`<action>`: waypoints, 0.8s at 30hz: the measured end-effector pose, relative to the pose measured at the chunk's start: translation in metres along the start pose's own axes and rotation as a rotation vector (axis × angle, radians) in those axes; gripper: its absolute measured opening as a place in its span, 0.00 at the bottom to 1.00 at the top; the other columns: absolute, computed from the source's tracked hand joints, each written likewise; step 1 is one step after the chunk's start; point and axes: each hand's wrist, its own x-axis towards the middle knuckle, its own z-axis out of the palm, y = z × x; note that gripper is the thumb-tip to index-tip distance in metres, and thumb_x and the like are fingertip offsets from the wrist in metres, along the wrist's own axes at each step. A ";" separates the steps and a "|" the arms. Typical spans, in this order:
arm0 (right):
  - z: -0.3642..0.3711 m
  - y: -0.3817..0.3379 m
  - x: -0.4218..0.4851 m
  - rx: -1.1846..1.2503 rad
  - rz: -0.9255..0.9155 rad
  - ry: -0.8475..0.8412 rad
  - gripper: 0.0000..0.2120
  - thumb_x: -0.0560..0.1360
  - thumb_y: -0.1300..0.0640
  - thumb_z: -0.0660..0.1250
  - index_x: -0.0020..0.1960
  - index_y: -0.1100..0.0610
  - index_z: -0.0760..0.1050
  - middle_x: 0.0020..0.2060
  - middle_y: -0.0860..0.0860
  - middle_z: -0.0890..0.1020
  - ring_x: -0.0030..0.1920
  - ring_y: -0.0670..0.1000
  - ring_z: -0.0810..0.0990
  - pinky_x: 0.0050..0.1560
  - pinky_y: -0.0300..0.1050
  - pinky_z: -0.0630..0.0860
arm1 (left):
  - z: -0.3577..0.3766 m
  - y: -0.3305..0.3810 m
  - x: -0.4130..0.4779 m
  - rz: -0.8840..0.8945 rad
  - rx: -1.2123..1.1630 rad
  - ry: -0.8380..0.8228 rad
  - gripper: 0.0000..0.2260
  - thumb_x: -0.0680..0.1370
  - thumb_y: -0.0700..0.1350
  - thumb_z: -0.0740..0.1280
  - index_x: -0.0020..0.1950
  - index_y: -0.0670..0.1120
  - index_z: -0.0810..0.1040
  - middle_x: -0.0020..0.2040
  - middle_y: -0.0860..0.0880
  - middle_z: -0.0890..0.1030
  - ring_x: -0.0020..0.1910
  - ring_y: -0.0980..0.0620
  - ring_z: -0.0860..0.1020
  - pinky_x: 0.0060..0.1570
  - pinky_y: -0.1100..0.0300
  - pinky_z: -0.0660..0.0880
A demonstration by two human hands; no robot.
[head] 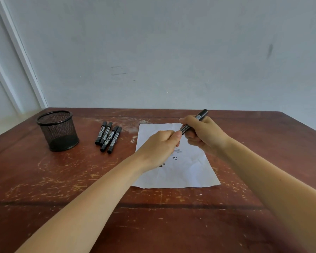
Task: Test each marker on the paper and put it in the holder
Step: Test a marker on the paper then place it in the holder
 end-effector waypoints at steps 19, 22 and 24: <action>-0.031 0.016 0.046 -0.030 0.116 0.146 0.13 0.77 0.51 0.66 0.51 0.60 0.81 0.38 0.54 0.85 0.38 0.51 0.84 0.41 0.44 0.81 | -0.047 -0.065 0.010 -0.097 0.358 0.094 0.13 0.82 0.48 0.56 0.65 0.49 0.70 0.44 0.49 0.80 0.34 0.55 0.76 0.30 0.64 0.66; -0.011 0.034 0.074 -0.095 0.106 0.156 0.09 0.74 0.57 0.71 0.49 0.63 0.81 0.36 0.55 0.83 0.37 0.52 0.82 0.45 0.47 0.80 | -0.044 -0.077 0.015 -0.064 0.474 0.064 0.15 0.82 0.49 0.55 0.68 0.51 0.67 0.36 0.51 0.76 0.26 0.55 0.70 0.25 0.63 0.62; 0.002 0.046 0.096 -0.132 0.108 0.173 0.05 0.73 0.60 0.71 0.44 0.62 0.81 0.34 0.55 0.82 0.33 0.52 0.80 0.42 0.46 0.80 | -0.046 -0.084 0.018 -0.062 0.504 0.038 0.15 0.82 0.50 0.55 0.69 0.53 0.66 0.43 0.50 0.79 0.32 0.53 0.74 0.29 0.60 0.67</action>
